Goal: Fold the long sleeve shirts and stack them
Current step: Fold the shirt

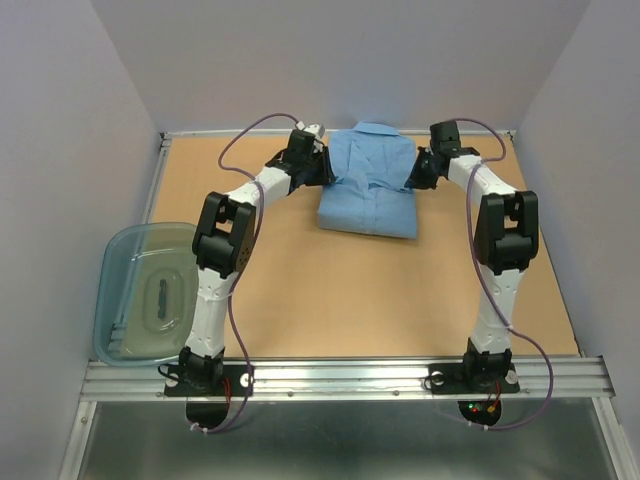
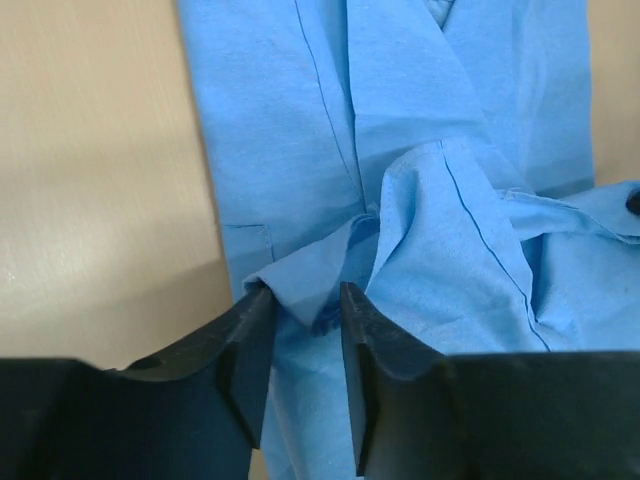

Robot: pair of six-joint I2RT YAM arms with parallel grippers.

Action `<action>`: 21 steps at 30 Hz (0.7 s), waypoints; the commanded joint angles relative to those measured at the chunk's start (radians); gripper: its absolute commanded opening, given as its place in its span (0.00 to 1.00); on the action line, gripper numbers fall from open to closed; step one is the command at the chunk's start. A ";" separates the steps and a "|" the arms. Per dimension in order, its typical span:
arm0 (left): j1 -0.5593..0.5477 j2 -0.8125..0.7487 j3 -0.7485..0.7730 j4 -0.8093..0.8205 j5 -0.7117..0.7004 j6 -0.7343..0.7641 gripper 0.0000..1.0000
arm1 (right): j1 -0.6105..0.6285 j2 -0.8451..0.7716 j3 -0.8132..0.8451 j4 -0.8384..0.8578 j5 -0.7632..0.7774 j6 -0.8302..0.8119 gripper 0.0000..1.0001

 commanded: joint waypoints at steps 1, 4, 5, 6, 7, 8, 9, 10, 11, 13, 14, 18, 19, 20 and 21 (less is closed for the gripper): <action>0.002 -0.010 0.054 0.035 -0.019 0.033 0.53 | -0.013 0.023 0.053 0.037 0.037 -0.003 0.18; 0.002 -0.051 0.046 0.035 -0.025 0.047 0.68 | -0.015 0.006 0.054 0.036 0.054 -0.001 0.33; 0.002 -0.063 0.039 0.035 -0.037 0.049 0.71 | -0.013 -0.014 0.055 0.036 0.057 -0.004 0.46; 0.002 -0.079 0.032 0.035 -0.043 0.050 0.73 | -0.013 -0.024 0.057 0.036 0.057 -0.007 0.49; 0.002 -0.094 0.028 0.035 -0.047 0.052 0.79 | -0.015 -0.040 0.057 0.036 0.068 -0.012 0.51; 0.002 -0.111 0.026 0.036 -0.050 0.049 0.81 | -0.015 -0.055 0.060 0.036 0.071 -0.015 0.56; 0.002 -0.149 0.017 0.035 -0.057 0.045 0.85 | -0.015 -0.092 0.060 0.036 0.072 -0.018 0.66; 0.002 -0.172 0.009 0.035 -0.059 0.039 0.90 | -0.015 -0.112 0.060 0.033 0.081 -0.026 0.69; 0.002 -0.222 0.000 0.033 -0.059 0.027 0.92 | -0.015 -0.132 0.055 0.034 0.086 -0.027 0.73; 0.001 -0.278 -0.047 0.026 -0.065 0.006 0.97 | -0.015 -0.198 0.043 0.034 0.082 -0.040 0.81; 0.001 -0.307 -0.067 0.024 -0.065 -0.004 0.98 | -0.013 -0.224 0.029 0.034 0.072 -0.044 0.82; -0.009 -0.456 -0.199 0.007 -0.057 -0.040 0.98 | -0.013 -0.340 -0.098 0.037 -0.023 -0.049 0.83; -0.013 -0.477 -0.228 0.001 -0.060 -0.043 0.98 | -0.013 -0.365 -0.129 0.039 -0.049 -0.043 0.83; -0.015 -0.515 -0.260 0.001 -0.066 -0.050 0.98 | -0.013 -0.406 -0.161 0.042 -0.055 -0.037 0.83; -0.016 -0.533 -0.320 0.001 -0.065 -0.054 0.98 | -0.013 -0.432 -0.202 0.050 -0.066 -0.032 0.82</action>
